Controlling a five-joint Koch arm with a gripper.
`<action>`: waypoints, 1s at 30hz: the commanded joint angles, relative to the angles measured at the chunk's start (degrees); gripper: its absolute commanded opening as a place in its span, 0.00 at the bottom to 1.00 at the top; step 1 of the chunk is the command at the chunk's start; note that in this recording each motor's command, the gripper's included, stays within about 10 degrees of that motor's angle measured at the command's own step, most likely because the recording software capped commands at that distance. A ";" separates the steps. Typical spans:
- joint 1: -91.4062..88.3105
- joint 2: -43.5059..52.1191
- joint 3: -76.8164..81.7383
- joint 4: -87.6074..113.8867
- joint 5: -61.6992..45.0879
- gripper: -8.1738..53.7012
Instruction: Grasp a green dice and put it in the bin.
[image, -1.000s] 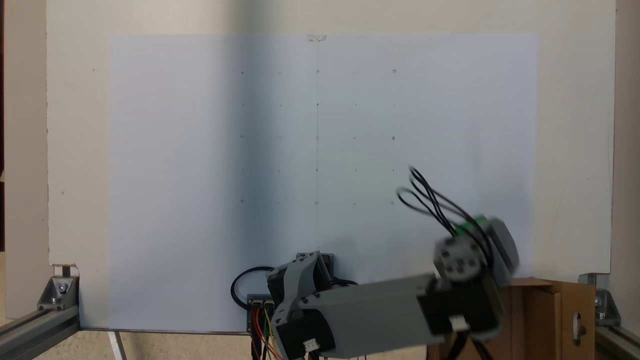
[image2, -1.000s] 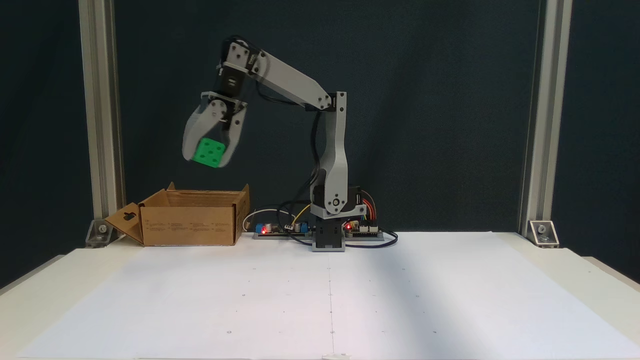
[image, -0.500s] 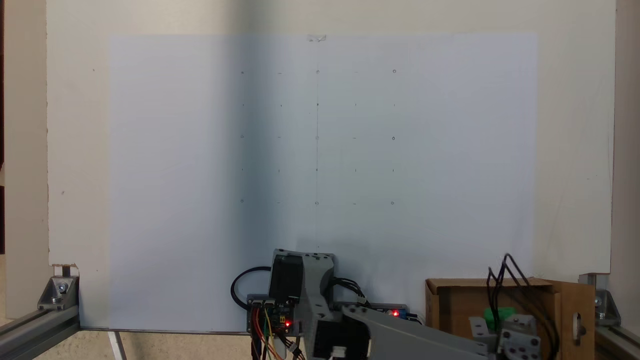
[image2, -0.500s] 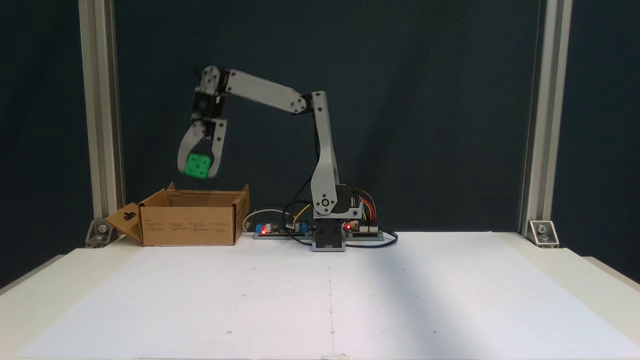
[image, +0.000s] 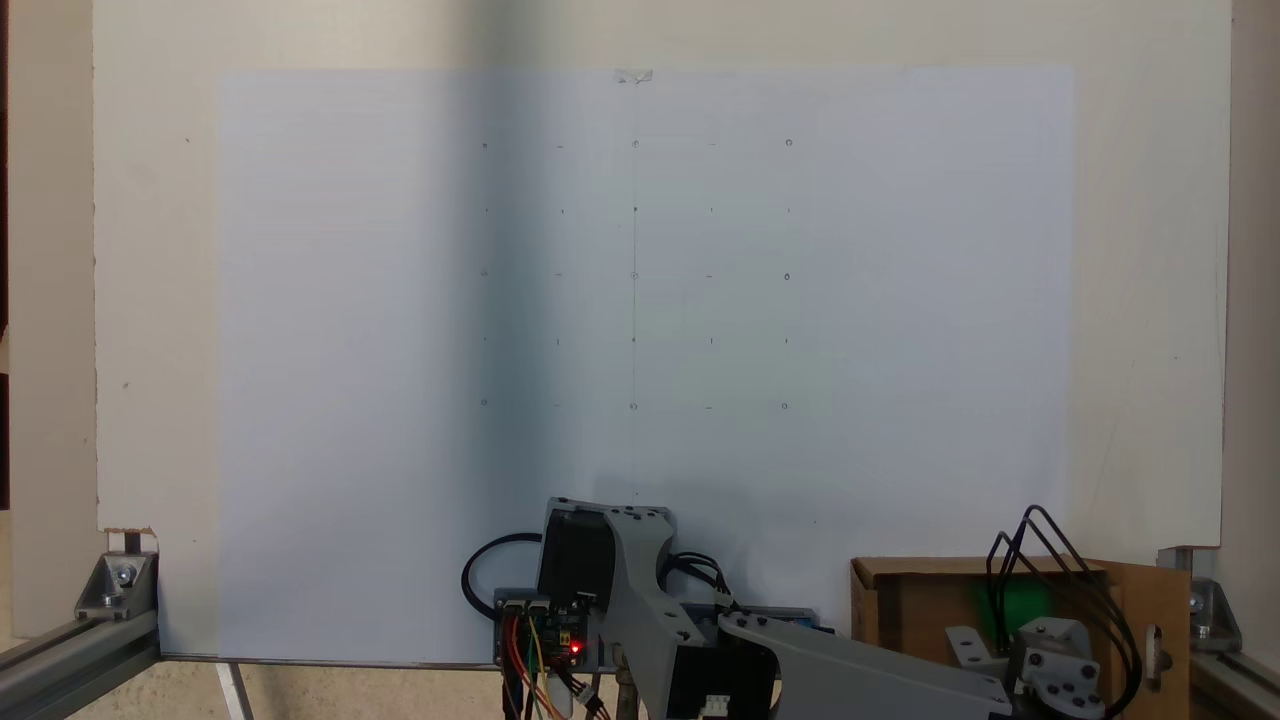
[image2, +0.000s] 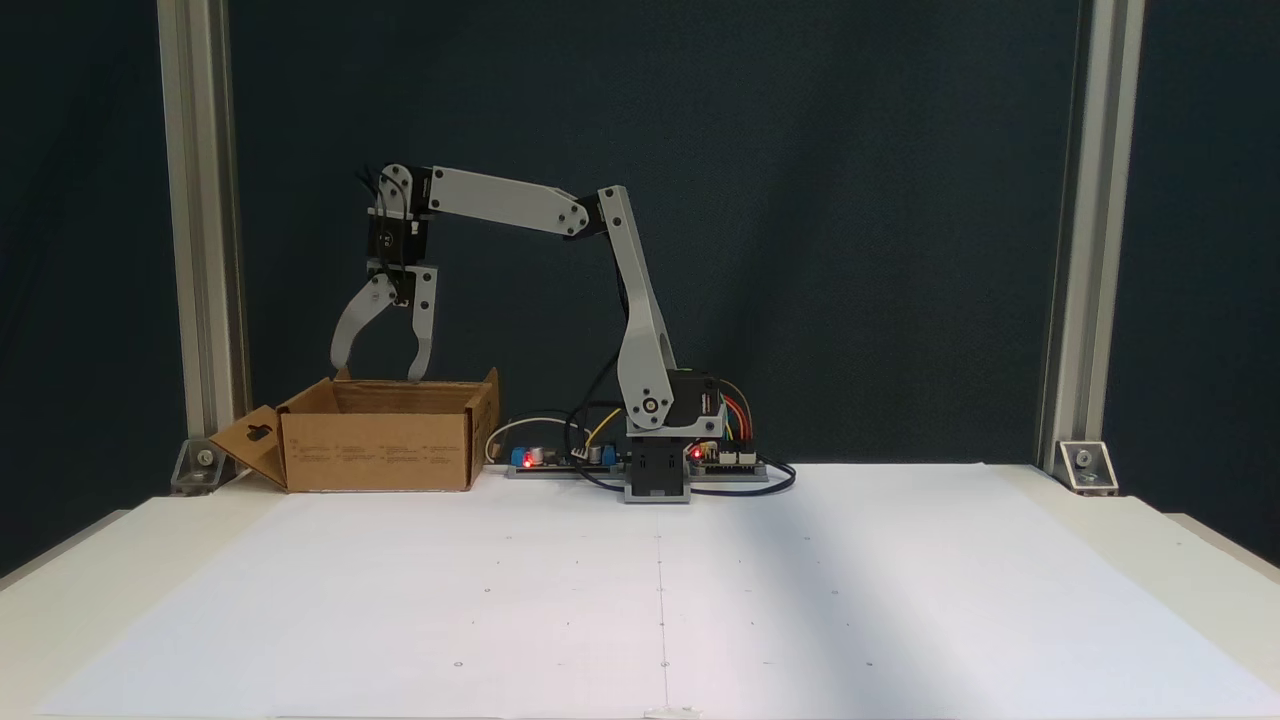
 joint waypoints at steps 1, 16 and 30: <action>0.97 1.41 -1.32 0.09 -4.92 0.76; -4.92 4.04 -1.32 -0.09 -2.46 0.77; -38.94 12.83 -1.32 -0.09 12.83 0.81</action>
